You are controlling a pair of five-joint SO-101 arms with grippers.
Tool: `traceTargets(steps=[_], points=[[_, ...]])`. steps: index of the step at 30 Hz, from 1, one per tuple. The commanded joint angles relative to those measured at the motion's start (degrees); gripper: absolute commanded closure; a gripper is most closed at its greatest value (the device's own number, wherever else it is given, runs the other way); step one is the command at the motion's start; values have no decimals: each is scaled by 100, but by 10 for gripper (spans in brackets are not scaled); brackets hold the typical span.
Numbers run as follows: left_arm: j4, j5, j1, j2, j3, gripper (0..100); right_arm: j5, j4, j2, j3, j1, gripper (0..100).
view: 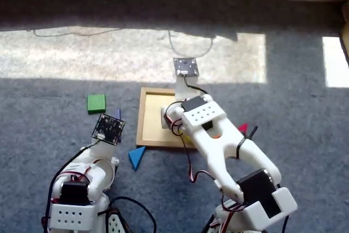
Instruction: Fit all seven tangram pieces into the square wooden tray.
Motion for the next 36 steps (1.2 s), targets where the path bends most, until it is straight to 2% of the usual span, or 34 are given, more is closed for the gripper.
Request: traceTargets(steps=[1,10,17,25,36], points=[[18,9,-66,-66,119,994,70,-382,-259,-40,57,821],[18,9,-66,-66,119,994,53,-505,-233,4,48,821],[18,9,-66,-66,119,994,62,-470,338,31,57,821],[18,9,-66,-66,119,994,62,-470,101,75,57,820],[18,9,-66,-66,119,994,53,-462,84,66,242,673]])
